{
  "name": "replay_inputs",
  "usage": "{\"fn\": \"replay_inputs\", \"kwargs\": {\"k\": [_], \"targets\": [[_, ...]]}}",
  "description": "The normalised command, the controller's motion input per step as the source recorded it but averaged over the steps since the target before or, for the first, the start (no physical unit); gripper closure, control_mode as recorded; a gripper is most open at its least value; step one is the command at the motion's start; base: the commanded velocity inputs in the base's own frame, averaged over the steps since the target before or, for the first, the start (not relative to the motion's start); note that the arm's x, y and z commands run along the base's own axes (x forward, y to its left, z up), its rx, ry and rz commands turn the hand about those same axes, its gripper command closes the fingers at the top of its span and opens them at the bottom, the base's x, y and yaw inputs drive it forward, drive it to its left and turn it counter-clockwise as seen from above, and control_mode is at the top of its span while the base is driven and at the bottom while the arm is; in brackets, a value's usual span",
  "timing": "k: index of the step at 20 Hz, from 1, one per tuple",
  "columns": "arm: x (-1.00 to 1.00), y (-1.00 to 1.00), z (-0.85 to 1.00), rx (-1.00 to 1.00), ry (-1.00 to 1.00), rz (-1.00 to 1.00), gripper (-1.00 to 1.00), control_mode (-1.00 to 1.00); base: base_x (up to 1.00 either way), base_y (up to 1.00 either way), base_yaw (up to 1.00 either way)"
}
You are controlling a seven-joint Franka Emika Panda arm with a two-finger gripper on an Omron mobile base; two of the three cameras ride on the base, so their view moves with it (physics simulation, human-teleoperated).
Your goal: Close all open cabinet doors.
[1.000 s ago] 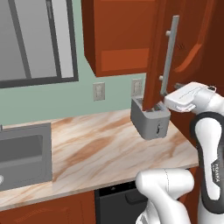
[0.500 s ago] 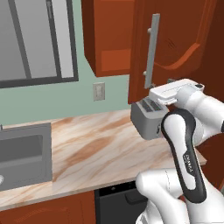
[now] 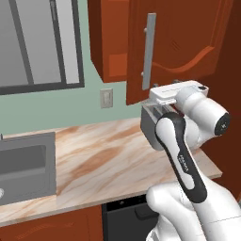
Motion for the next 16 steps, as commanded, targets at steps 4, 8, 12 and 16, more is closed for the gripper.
{"fn": "replay_inputs", "kwargs": {"k": [4,8,12,16], "targets": [[0.36,0.02,0.00,0.00,0.00,-0.05,-1.00,-1.00,0.00,0.00,0.00],[0.34,0.01,0.00,0.00,0.00,-0.03,-1.00,-1.00,0.00,0.00,0.00],[0.35,0.00,0.00,0.00,0.00,-0.02,-1.00,-1.00,0.00,0.00,0.00],[0.33,0.00,0.00,0.00,0.00,-0.01,-1.00,-1.00,0.00,0.00,0.00]]}}
